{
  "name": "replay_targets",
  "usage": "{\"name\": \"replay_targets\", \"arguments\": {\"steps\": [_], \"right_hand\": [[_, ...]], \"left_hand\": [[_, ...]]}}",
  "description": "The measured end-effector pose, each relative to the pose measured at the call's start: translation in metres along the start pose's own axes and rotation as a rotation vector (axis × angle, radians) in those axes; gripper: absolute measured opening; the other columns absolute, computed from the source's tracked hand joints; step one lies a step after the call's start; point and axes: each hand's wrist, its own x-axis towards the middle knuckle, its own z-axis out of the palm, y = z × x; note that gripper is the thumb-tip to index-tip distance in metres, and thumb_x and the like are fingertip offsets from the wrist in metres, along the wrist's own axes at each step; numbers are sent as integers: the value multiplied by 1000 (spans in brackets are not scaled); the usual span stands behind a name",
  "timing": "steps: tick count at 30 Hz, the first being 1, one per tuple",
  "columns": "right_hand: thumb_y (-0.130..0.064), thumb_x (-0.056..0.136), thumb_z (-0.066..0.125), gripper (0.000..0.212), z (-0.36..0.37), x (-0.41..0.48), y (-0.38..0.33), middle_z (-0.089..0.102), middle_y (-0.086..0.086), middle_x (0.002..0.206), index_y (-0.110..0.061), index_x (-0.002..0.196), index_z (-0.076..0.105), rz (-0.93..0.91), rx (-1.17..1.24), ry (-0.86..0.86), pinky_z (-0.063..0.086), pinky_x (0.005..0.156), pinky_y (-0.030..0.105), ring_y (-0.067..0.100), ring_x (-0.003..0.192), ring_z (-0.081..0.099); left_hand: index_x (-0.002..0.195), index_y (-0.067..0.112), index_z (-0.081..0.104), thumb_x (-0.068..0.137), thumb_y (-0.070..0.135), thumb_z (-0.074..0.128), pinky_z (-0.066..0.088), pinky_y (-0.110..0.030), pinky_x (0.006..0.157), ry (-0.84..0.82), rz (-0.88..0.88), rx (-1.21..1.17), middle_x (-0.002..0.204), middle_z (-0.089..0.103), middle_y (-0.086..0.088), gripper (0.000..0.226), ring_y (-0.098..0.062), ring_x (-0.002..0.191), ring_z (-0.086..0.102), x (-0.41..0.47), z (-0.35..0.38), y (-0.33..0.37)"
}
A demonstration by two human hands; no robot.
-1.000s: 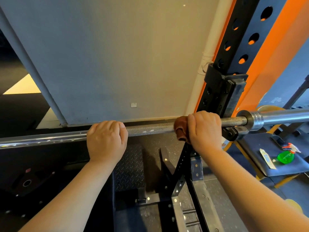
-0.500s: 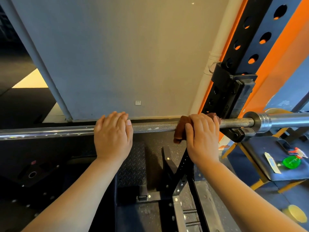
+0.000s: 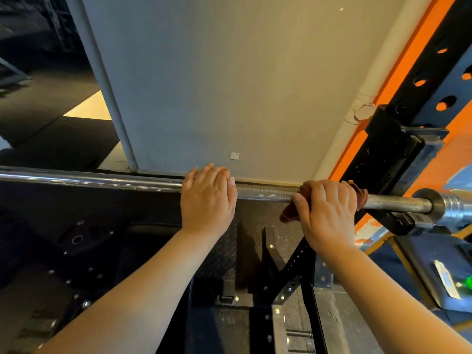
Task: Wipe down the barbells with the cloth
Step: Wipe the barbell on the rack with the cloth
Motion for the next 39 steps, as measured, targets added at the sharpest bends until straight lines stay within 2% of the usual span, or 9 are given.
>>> {"name": "replay_targets", "arguments": {"steps": [3,5,11,16,19,24,30,36,39], "right_hand": [[-50,107,21,49,-17,29,-4,53,-6,83,-23,92,60,14,-110,-118,39,84,42,26,83,57],[-51,105,19,48,-23,36,-16,52,-7,76,-26,82,53,84,-103,-156,40,83,42,25,78,57],[-47,109,29,40,-15,11,-16,57,-4,97,-22,108,61,4,-50,-76,38,94,43,23,93,51],[-37,103,50,30,-26,52,-35,49,-2,84,-17,125,49,86,-211,-337,46,66,37,22,74,53],[-43,109,30,38,-11,36,-66,59,-4,90,-21,105,60,15,-109,-222,48,81,38,20,82,58],[-54,108,27,47,-11,14,-31,64,-3,111,-23,120,60,-173,-32,-141,42,96,39,21,102,59],[-45,110,23,49,5,7,-67,64,6,112,-16,111,62,84,-43,-29,22,122,49,31,115,56],[-40,108,37,44,9,4,-39,61,9,128,-10,133,56,-313,-97,-41,34,108,47,32,117,56],[-37,109,32,40,5,8,-29,65,7,119,-13,124,61,-204,-30,15,35,101,41,30,110,58]], "left_hand": [[120,10,70,109,35,29,39,-49,112,0,0,-9,122,71,-5,49,-26,125,60,0,0,0],[120,11,70,109,34,30,38,-48,112,-6,-1,-12,122,71,-5,48,-26,125,60,0,0,1],[118,10,71,109,34,28,39,-47,111,10,8,-17,120,72,-6,49,-26,124,61,-1,-1,0],[119,12,71,109,36,26,38,-47,112,-13,-13,-25,121,72,-5,52,-26,124,61,1,-2,2],[116,11,71,109,33,31,39,-45,109,-14,12,-16,118,73,-5,47,-26,121,62,1,-2,0],[113,10,72,108,31,33,42,-44,103,-3,49,8,113,74,-6,45,-26,117,64,2,-6,-3],[114,10,72,109,32,30,42,-46,106,-34,25,16,115,73,-6,47,-26,119,63,3,-5,0],[117,11,71,109,35,25,42,-46,107,-42,64,17,117,73,-5,53,-25,122,62,2,-5,-6],[115,11,71,109,35,26,40,-49,110,-27,32,20,117,72,-5,52,-26,123,61,4,-5,-3]]}}
